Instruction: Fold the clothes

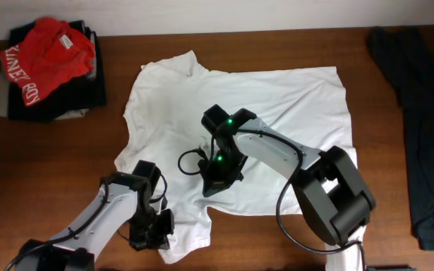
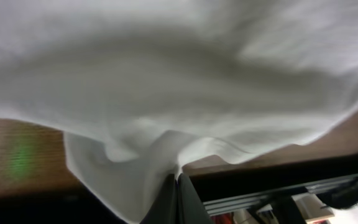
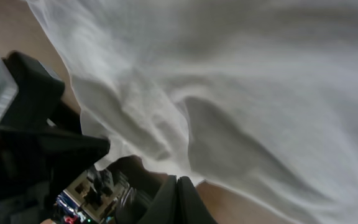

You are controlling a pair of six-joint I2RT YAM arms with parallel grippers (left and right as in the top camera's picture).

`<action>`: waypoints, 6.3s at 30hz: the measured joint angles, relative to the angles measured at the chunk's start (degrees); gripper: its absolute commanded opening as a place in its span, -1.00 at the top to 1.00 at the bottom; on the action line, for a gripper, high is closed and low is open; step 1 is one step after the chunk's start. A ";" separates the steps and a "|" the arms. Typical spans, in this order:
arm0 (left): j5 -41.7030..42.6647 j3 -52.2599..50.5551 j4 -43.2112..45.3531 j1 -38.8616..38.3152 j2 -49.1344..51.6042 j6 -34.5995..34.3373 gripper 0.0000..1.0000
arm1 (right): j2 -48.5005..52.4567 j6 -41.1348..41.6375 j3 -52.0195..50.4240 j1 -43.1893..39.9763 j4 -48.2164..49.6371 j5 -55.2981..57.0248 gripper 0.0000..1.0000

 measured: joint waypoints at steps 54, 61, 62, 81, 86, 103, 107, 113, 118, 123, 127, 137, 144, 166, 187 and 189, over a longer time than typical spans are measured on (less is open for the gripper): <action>1.03 1.68 0.81 -1.16 -9.25 -2.73 -0.55 | -9.29 13.07 -7.28 -10.95 0.90 14.75 0.54; 4.94 0.57 6.91 -8.48 -8.72 -5.33 -0.56 | -12.79 11.17 2.25 -11.28 -9.29 18.18 -0.97; 5.01 0.57 6.97 -9.22 -8.72 -5.92 -0.55 | -13.22 10.95 4.46 -11.58 -11.80 19.56 -0.97; 9.73 1.05 14.71 -19.12 8.00 -17.97 0.43 | -25.62 5.77 20.59 -36.44 -30.69 27.85 -0.97; 10.82 0.92 15.52 -19.12 9.73 -17.64 0.98 | -27.52 5.42 20.59 -40.70 -32.15 29.09 -0.97; -1.75 0.94 4.42 -10.25 -0.63 -15.58 0.99 | -33.64 8.31 17.51 -46.29 -34.95 36.37 -0.97; -4.59 0.94 2.12 -9.38 -4.31 -15.56 0.99 | -37.16 9.44 12.00 -47.82 -34.56 37.16 -0.97; -10.67 0.96 -2.49 -8.79 -6.16 -15.58 0.99 | -43.87 10.47 -7.32 -50.31 -25.94 36.98 -0.97; -12.44 0.98 -3.23 -6.32 -6.47 -15.61 0.99 | -45.29 10.58 -19.89 -52.68 -20.37 34.69 -0.97; -13.81 0.96 -5.20 -2.78 -12.33 -15.61 0.99 | -45.42 10.62 -27.87 -56.43 -14.97 33.86 -0.97; -14.67 0.96 -6.10 -0.17 -19.21 -15.61 0.99 | -45.42 10.58 -31.34 -59.47 -12.31 33.46 -0.97; -15.43 0.96 -6.88 1.49 -24.44 -15.61 0.99 | -45.42 11.37 -37.59 -66.16 -4.28 29.77 -0.97; -15.65 0.96 -6.86 1.49 -24.44 -15.61 0.99 | -45.42 17.22 -41.88 -66.97 1.38 31.43 -0.97; -15.67 0.96 -6.88 1.49 -24.44 -15.61 0.96 | -41.33 27.54 -49.42 -67.01 12.00 37.62 -0.11; -15.67 0.96 -6.88 1.49 -24.44 -15.58 0.96 | -40.19 28.33 -49.51 -67.17 17.94 36.13 -0.24; -15.67 0.96 -6.88 1.49 -24.44 -15.61 0.96 | -38.88 28.35 -49.53 -67.17 18.27 36.11 -0.23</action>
